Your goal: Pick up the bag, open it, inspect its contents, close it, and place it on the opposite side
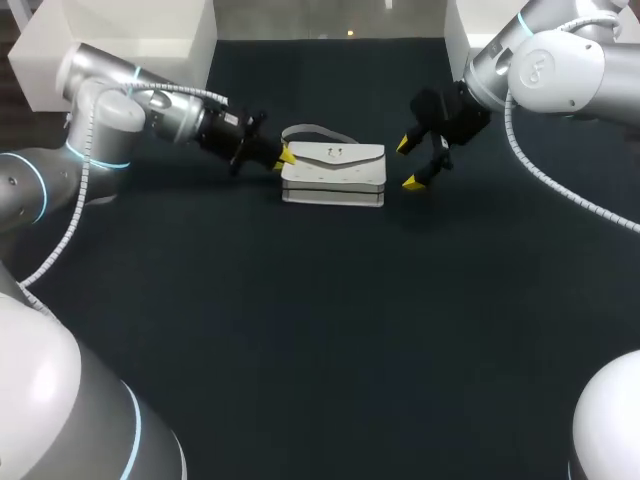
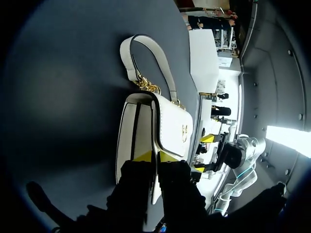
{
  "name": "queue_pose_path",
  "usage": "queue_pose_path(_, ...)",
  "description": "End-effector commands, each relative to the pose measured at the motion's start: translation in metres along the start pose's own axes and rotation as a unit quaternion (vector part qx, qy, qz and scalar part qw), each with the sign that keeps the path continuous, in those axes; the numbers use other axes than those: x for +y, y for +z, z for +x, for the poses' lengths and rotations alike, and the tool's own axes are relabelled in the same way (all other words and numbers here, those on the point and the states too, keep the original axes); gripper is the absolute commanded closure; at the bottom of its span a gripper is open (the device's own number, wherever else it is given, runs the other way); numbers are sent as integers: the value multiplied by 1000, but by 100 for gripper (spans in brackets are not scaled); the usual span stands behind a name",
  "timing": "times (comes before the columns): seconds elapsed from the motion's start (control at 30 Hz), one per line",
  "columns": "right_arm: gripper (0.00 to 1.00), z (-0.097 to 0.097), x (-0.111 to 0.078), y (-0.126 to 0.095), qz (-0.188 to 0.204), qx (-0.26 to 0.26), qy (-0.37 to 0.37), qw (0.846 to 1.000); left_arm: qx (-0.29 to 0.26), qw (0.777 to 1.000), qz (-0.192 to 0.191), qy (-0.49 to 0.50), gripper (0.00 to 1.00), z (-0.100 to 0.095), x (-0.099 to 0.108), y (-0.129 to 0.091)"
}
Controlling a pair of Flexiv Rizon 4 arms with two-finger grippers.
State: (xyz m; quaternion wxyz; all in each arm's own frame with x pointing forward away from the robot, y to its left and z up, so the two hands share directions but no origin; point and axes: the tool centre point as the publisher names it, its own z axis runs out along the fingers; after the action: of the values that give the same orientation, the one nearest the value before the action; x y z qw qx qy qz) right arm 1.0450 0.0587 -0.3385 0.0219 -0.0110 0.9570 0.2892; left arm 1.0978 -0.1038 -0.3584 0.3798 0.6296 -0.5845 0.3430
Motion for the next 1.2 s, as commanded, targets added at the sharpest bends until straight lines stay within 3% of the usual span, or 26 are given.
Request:
queue_pose_path(0.03, 0, -1, 0, 0, -1, 1, -1, 1000, 2, 1000, 26, -1, 100, 1, 8, -2)
queue_pose_path(0.3, 0, -1, 0, 0, -1, 1, -1, 1000, 6, 999, 35, -3, 100, 0, 8, -14)
queue_pose_path(0.57, 0, -1, 0, 0, -1, 1, -1, 1000, 7, 999, 32, -5, 100, -2, 8, -12)
queue_pose_path(0.6, 0, -1, 0, 0, -1, 1, -1, 1000, 7, 999, 32, -6, 80, -2, 8, -12)
queue_pose_path(0.63, 0, -1, 0, 0, -1, 1, -1, 1000, 8, 999, 32, -6, 51, -2, 9, -12)
queue_pose_path(0.67, 0, -1, 0, 0, -1, 1, -1, 1000, 8, 999, 32, -5, 16, -1, 10, -13)
queue_pose_path(0.7, 0, -1, 0, 0, -1, 1, -1, 1000, 8, 999, 33, -2, 0, -1, 11, -15)
queue_pose_path(0.97, 0, -1, 0, 0, -1, 1, -1, 1000, -15, 998, 56, 38, 0, 8, 15, -53)
queue_pose_path(1.1, 0, -1, 11, -8, 29, -18, 4, 999, -38, 995, 55, 68, 0, 18, 15, -78)
queue_pose_path(1.2, 0, 1, 21, -14, 51, -33, 7, 998, -61, 993, 34, 92, 0, 23, 13, -93)
